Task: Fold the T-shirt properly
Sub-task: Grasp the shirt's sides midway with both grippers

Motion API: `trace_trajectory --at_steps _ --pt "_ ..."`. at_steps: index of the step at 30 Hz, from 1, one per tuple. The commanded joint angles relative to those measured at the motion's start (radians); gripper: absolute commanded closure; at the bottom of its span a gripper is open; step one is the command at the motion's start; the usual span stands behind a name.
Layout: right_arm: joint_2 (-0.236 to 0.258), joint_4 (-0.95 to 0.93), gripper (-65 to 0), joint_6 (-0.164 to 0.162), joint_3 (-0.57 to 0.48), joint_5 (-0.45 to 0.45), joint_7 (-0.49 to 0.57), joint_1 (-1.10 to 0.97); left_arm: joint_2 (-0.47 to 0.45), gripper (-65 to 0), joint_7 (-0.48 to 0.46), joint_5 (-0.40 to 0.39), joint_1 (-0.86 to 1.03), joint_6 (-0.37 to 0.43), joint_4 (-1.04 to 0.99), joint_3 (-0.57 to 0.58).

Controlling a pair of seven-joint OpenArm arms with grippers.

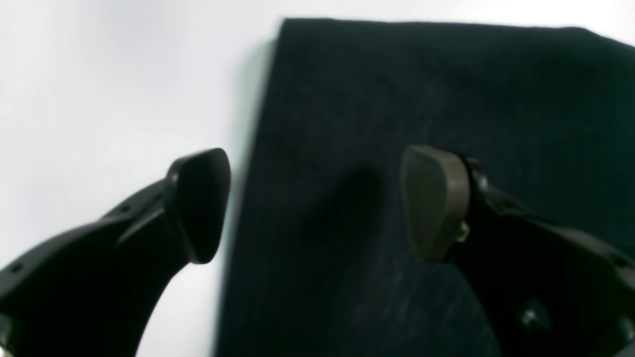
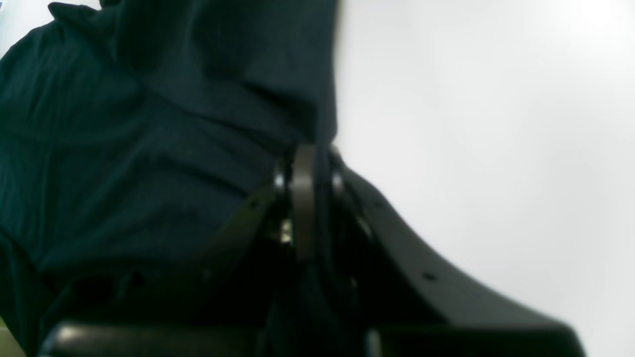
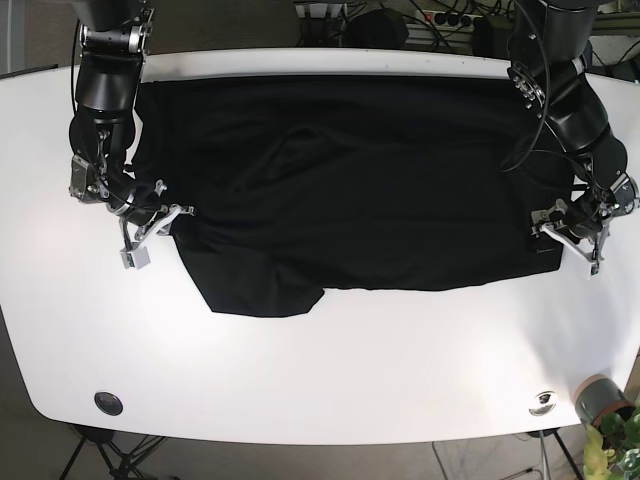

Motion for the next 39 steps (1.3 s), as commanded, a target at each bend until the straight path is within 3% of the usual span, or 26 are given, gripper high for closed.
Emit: trace_trajectory --at_steps 1,12,15,20,30,39 --pt "0.011 0.013 -2.4 0.004 0.006 -0.005 -0.001 0.018 -0.029 -51.3 -0.003 -0.008 -0.046 -0.009 -0.028 0.01" --pt "0.01 0.013 -2.4 0.004 0.006 -0.005 -0.001 0.019 -0.026 -50.6 0.012 -0.01 -0.078 -0.04 -0.101 0.079" --pt "0.01 0.013 -2.4 0.004 0.004 -0.005 -0.001 0.019 -0.026 -37.6 0.029 -0.008 -0.075 -0.068 -0.101 0.079" --pt "0.011 0.013 -2.4 0.004 0.006 -0.005 -0.001 0.019 -0.026 0.0 -0.018 -0.004 -0.052 -0.068 -0.101 0.101" --pt "0.011 0.051 -2.4 0.004 0.004 0.0 -0.002 0.009 0.004 0.0 -0.024 -0.008 0.058 -0.068 0.109 0.108" --pt "0.016 0.186 -2.4 0.003 0.009 -0.005 -0.024 -0.051 0.047 0.0 0.058 -0.008 0.172 -0.068 0.376 0.107"
